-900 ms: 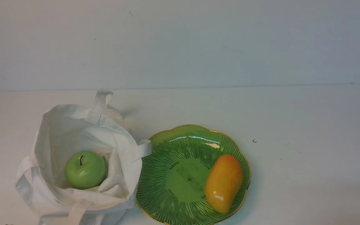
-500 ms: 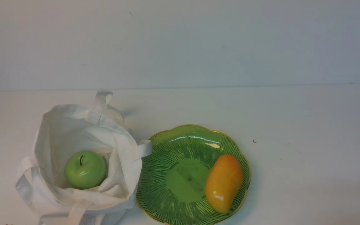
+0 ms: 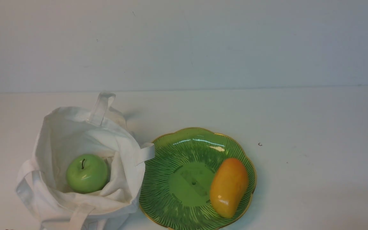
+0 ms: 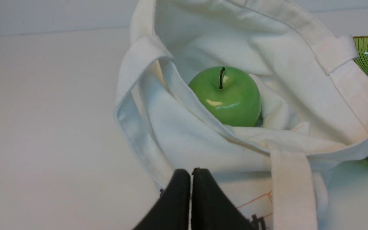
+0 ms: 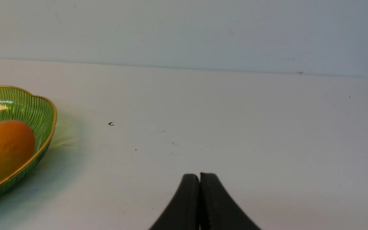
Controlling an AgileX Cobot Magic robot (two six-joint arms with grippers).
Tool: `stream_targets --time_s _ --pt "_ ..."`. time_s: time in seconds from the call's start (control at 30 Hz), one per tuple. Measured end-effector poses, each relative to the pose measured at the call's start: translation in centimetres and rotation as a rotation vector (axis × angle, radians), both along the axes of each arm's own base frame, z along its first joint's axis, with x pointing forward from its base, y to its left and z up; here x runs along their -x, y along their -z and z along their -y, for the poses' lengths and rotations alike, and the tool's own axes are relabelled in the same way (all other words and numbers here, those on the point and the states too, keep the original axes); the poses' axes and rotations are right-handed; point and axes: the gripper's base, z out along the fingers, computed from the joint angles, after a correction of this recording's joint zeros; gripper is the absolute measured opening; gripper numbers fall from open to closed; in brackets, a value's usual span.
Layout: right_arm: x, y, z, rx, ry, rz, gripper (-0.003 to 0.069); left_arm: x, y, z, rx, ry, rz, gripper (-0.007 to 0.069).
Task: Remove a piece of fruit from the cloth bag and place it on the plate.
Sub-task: Use the left arm to grab an apple from the bag
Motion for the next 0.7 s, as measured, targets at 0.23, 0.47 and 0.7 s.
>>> stream_targets --time_s 0.23,0.47,0.7 --pt "0.0 0.0 0.0 0.0 0.0 0.0 -0.0015 0.0 0.0 0.0 0.0 0.0 0.0 -0.0008" --pt "0.0 0.0 0.0 0.0 0.0 0.0 -0.0015 0.0 0.0 0.0 0.0 0.0 0.0 -0.0008" --pt "0.0 0.0 0.0 0.0 0.0 0.0 -0.0015 0.05 -0.22 0.86 0.434 -0.035 -0.035 -0.0008"
